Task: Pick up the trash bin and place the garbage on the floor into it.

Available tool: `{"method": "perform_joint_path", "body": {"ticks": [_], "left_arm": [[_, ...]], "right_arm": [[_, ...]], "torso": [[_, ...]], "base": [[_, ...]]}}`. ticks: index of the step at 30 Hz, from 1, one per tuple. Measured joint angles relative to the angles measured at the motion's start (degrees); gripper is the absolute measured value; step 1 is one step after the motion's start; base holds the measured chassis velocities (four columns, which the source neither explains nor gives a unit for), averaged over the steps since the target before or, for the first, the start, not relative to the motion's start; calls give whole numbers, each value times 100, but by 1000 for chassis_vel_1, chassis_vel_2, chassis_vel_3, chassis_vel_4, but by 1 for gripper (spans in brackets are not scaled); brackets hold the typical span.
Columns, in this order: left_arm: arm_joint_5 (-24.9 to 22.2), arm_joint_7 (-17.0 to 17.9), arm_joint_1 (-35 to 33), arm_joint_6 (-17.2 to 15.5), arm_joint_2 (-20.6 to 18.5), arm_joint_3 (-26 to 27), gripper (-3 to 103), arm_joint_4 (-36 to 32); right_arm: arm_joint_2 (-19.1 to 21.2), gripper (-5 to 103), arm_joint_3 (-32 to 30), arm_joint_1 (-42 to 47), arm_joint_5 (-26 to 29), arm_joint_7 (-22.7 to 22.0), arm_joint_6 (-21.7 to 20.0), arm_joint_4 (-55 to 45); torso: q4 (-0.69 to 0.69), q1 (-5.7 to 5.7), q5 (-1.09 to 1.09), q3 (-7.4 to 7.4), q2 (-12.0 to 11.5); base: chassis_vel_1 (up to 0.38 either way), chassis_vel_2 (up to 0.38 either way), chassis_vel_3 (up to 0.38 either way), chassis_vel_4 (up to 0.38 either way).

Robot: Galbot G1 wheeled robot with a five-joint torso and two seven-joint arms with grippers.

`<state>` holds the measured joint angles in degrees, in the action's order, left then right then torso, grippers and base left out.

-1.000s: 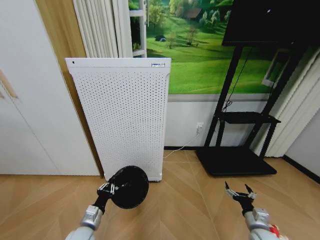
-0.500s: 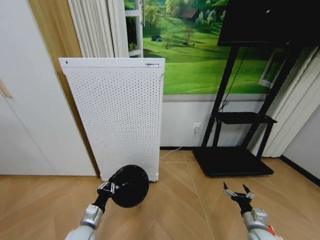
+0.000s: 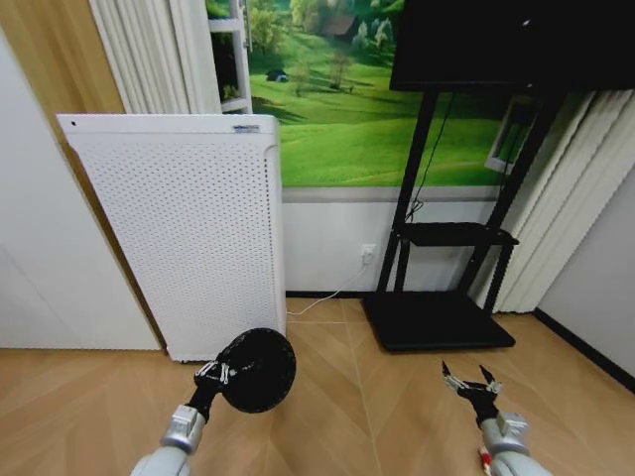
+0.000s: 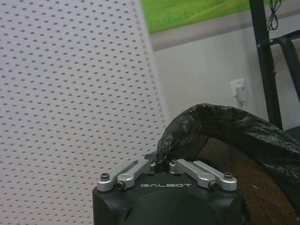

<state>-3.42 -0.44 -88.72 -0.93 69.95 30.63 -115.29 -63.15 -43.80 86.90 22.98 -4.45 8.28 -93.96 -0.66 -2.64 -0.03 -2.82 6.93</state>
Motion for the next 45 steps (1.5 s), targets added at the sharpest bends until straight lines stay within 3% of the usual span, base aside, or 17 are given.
{"method": "perform_joint_path", "body": {"ticks": [18,19,20,21,25,45], "left_arm": [[17,-6,57,11,47,-35,7,88],[20,-7,63,11,50,-51,7,101],[20,-7,63,11,50,-51,7,101],[26,-6,63,11,50,-56,7,110],[36,-3,68,13,11,-81,7,169],[-67,13,540,-17,-191,-453,7,711]], "right_arm": [[68,100,125,-60,-160,64,187,227],[208,100,200,15,-166,25,-22,212],[208,100,200,15,-166,25,-22,212],[315,100,244,124,-121,21,-307,145],[623,100,633,459,-60,0,-511,238],[1052,100,2530,715,694,-466,-764,704]], "torso": [[-4,-1,3,0,0],[3,0,1,0,0],[3,0,1,0,0],[3,0,2,1,0],[-2,0,3,0,0],[-1,0,3,0,0]], "base": [[-313,-310,305,295],[8,-79,95,18],[8,-79,95,18],[8,-2,31,63],[66,44,-54,-29],[6,6,-9,-6]]}}
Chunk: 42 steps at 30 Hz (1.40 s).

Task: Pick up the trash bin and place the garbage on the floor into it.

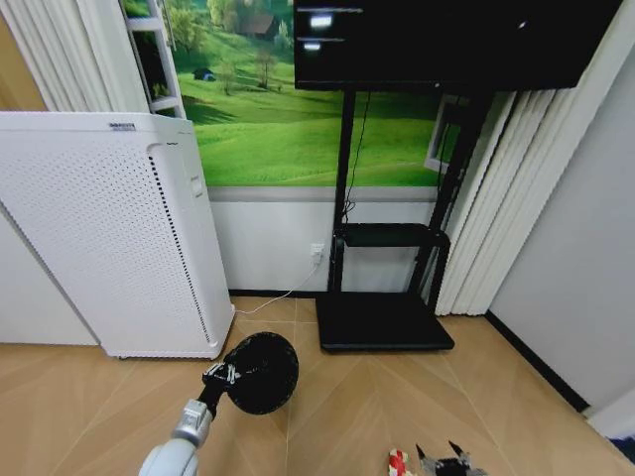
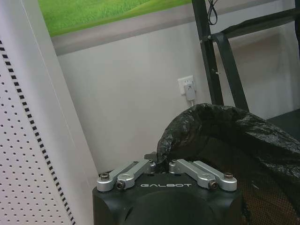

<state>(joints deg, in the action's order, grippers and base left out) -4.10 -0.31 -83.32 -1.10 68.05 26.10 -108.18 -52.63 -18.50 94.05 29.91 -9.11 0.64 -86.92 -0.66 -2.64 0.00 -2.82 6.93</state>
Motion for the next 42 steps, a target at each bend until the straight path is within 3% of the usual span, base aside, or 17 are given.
{"method": "perform_joint_path", "body": {"ticks": [6,13,33,42], "left_arm": [[25,9,74,-17,18,-134,7,151],[94,13,30,-24,57,-179,7,165],[170,21,-47,-27,98,-196,7,176],[202,22,-50,-2,120,-208,7,229]], "right_arm": [[-11,100,638,-281,176,-83,-77,309],[-101,100,937,-570,260,-116,-152,469],[-407,100,1322,-1410,75,-12,16,1806],[-489,103,1344,-1496,4,64,150,1967]], "torso": [[0,0,0,0,0],[0,0,0,0,0],[-1,0,-1,0,0],[0,0,0,0,0]], "base": [[0,0,0,0],[0,0,0,0],[0,0,0,0],[0,0,0,0]]}}
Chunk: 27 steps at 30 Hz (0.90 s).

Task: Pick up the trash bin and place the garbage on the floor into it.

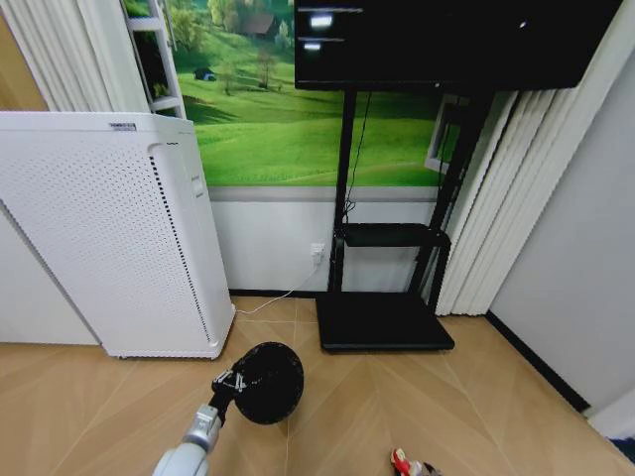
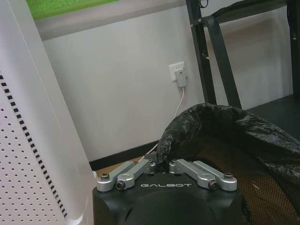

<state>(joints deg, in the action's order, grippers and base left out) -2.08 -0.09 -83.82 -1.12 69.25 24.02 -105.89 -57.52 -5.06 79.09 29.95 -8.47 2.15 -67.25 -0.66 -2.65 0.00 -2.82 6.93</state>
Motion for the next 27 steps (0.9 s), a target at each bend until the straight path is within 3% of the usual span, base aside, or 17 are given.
{"method": "perform_joint_path", "body": {"ticks": [5,12,14,19,24,27], "left_arm": [[22,0,0,19,21,-12,7,23],[47,0,0,52,45,-20,7,65],[50,-1,1,54,48,-25,7,71],[75,-2,14,75,71,-60,7,105],[79,-2,32,76,85,-95,7,109],[78,-2,71,77,87,-145,7,109]], "right_arm": [[3,89,-13,3,-44,88,92,-38],[27,57,-51,29,-62,101,125,-51],[30,57,-54,33,-67,101,128,-51],[34,35,-75,54,-134,113,165,-37],[60,25,-110,117,-148,108,182,-113],[147,25,-177,196,-74,76,124,-392]], "torso": [[0,0,0,0,0],[0,0,0,0,0],[0,0,0,0,0],[0,0,0,0,0],[-1,0,-1,0,0],[0,0,-1,0,0]], "base": [[0,0,0,0],[0,0,0,0],[0,0,0,0],[0,0,0,0],[0,0,0,0],[0,0,0,0]]}}
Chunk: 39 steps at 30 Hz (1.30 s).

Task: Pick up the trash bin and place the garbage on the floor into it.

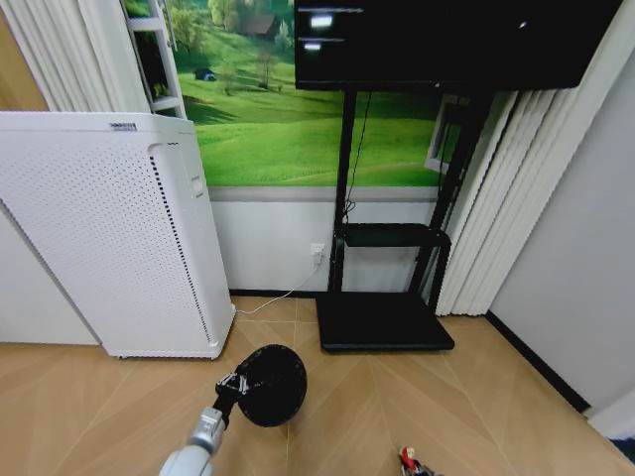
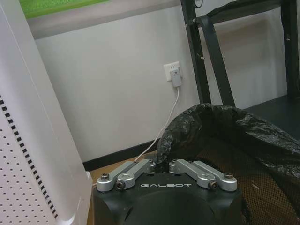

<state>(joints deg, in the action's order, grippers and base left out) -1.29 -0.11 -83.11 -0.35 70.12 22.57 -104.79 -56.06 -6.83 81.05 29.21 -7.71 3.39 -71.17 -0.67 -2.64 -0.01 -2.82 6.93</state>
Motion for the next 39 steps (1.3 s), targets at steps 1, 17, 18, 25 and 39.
{"method": "perform_joint_path", "body": {"ticks": [1,17,18,25,39], "left_arm": [[0,0,0,0,0,0,7,0],[-20,14,509,-50,47,-598,7,237],[-20,14,509,-50,47,-598,7,237],[14,22,662,-128,247,-946,7,296],[57,28,804,-127,370,-1172,7,404]], "right_arm": [[0,25,0,0,0,0,0,0],[733,25,-1287,418,564,73,13,-1977],[733,25,-1287,418,564,73,13,-1977],[859,25,-1781,774,627,434,362,-2972],[929,25,-1828,1025,342,2926,2082,-3752]], "torso": [[0,0,0,0,0],[1,0,1,0,0],[1,0,1,0,0],[0,0,1,0,0],[0,0,1,0,0]], "base": [[0,0,0,0],[0,0,0,0],[0,0,0,0],[0,0,0,0],[0,0,0,0]]}}
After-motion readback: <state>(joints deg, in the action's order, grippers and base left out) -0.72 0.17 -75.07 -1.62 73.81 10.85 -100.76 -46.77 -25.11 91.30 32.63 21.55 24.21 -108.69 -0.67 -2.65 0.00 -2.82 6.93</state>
